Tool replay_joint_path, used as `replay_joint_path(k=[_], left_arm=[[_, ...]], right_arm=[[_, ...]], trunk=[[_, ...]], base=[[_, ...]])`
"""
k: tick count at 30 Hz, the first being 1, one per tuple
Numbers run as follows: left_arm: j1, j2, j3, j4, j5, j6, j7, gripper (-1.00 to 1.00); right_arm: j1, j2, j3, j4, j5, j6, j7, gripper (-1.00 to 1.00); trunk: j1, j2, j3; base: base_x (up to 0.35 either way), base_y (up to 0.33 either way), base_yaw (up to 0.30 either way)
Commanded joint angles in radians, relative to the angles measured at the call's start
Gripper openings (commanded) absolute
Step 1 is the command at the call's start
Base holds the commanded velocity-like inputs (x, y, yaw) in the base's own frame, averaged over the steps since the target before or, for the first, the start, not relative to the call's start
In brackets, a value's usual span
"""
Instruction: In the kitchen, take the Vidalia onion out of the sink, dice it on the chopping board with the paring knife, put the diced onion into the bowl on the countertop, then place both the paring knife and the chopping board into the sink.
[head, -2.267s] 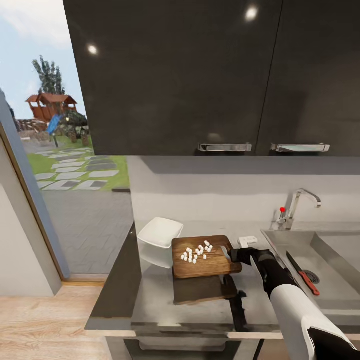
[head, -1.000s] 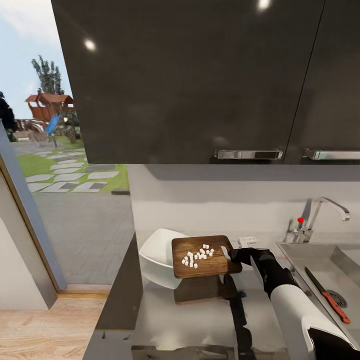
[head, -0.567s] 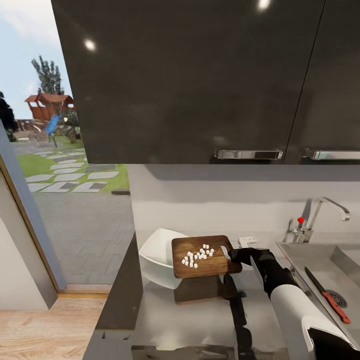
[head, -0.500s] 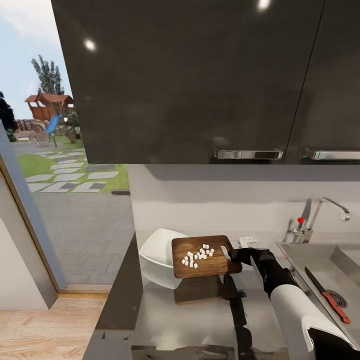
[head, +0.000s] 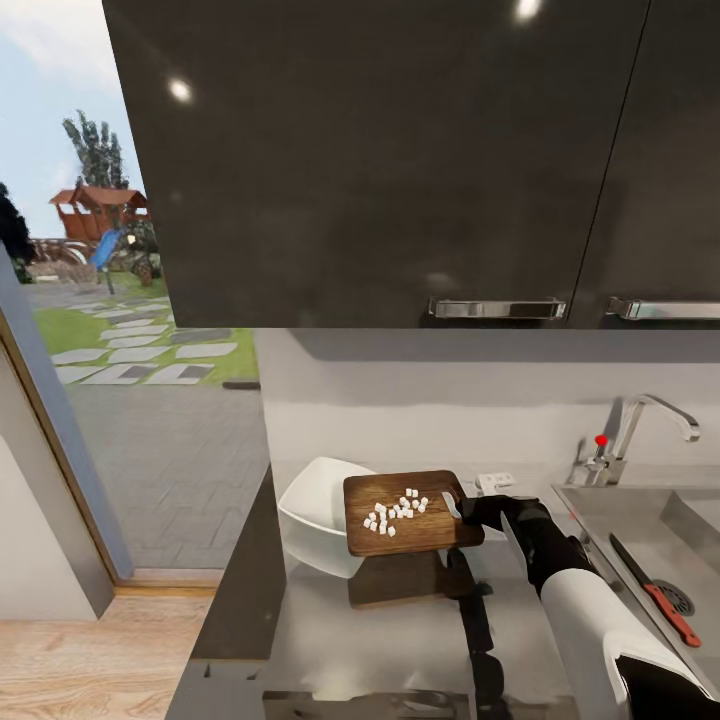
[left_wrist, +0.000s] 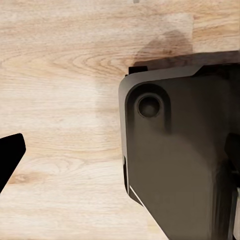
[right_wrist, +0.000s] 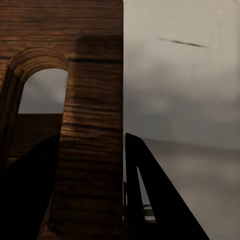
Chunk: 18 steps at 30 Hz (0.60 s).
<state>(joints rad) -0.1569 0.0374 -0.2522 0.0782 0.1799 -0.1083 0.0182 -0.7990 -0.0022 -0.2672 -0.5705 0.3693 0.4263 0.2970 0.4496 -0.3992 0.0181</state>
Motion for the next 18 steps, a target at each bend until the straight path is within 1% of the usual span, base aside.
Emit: replay_joint_path(k=[1, 13, 18], left_arm=[[-0.001, -0.001, -0.009, 0.004, 0.009, -0.007, 0.000, 1.00], [-0.001, -0.001, -0.009, 0.003, 0.009, -0.007, 0.000, 1.00], [-0.001, -0.001, -0.009, 0.003, 0.009, -0.007, 0.000, 1.00]], right_arm=[[0.000, 0.001, -0.006, -0.002, 0.010, 0.003, 0.010, -1.00], [0.000, 0.001, -0.006, -0.002, 0.010, 0.003, 0.010, -1.00], [0.000, 0.001, -0.006, -0.002, 0.010, 0.003, 0.010, -1.00]], trunk=[[0.000, -0.001, 0.000], [0.000, -0.001, 0.000], [0.000, -0.001, 0.000]], base=[[0.000, 0.000, 0.000], [0.000, 0.000, 0.000], [0.117, 0.093, 0.000]])
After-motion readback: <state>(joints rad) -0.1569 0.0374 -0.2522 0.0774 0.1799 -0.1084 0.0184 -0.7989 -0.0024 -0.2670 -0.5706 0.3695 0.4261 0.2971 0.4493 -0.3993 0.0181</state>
